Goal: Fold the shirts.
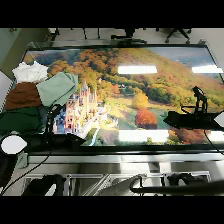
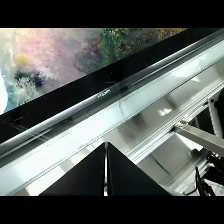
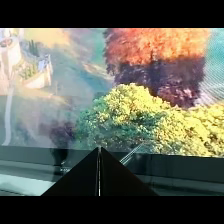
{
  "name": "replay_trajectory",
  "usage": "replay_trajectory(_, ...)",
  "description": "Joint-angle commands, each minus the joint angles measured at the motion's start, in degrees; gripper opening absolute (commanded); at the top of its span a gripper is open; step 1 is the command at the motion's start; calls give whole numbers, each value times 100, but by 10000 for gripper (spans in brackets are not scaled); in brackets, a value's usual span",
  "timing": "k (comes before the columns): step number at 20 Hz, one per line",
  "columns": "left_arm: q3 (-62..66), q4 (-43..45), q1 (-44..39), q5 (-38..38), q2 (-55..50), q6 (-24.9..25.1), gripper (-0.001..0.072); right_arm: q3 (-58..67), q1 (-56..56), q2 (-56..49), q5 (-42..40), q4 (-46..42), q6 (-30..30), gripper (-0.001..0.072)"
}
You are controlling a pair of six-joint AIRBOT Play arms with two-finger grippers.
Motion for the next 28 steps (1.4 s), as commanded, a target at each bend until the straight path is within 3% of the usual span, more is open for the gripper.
replay_trajectory(1,-39,-24,-4,1051,2,4,25,-2,4,4,0,0,2,23)
replay_trajectory(2,-39,42,11,1303,2,79,25,-2,4,4,0,0,2,23)
replay_trajectory(3,-39,306,33,1631,0,490,25,-2,4,4,0,0,2,23)
replay_trajectory(5,-39,1322,153,2448,-7,903,25,-4,4,2,-74,0,2,23)
replay_trajectory(9,92,3318,844,4109,-527,903,24,-2,4,-28,-195,68,4,24)
replay_trajectory(14,929,3554,1777,4503,-1871,688,26,-2,-2,-223,-535,42,2,31)
replay_trajectory(15,1082,3567,1845,4798,-2205,695,26,-2,-4,-291,-649,39,0,53)
replay_trajectory(16,1285,3574,1891,4962,-2557,730,28,-2,-4,-363,-763,35,-20,220)
replay_trajectory(17,1556,3574,1921,5007,-2968,942,197,-2,-4,-463,-892,37,-66,434)
replay_trajectory(18,1867,3574,1923,5042,-3412,1058,650,-2,-4,-562,-984,37,-63,507)
replay_trajectory(19,2192,3571,1926,5014,-3862,1054,704,-2,-4,-669,-1023,39,-66,503)
replay_trajectory(24,3416,3571,1849,4138,-5639,1056,704,-2,-4,-1088,-1056,20,-66,504)
replay_trajectory(28,4122,3576,1775,3021,-6583,1056,704,-2,-4,-1294,-1222,-26,-63,503)
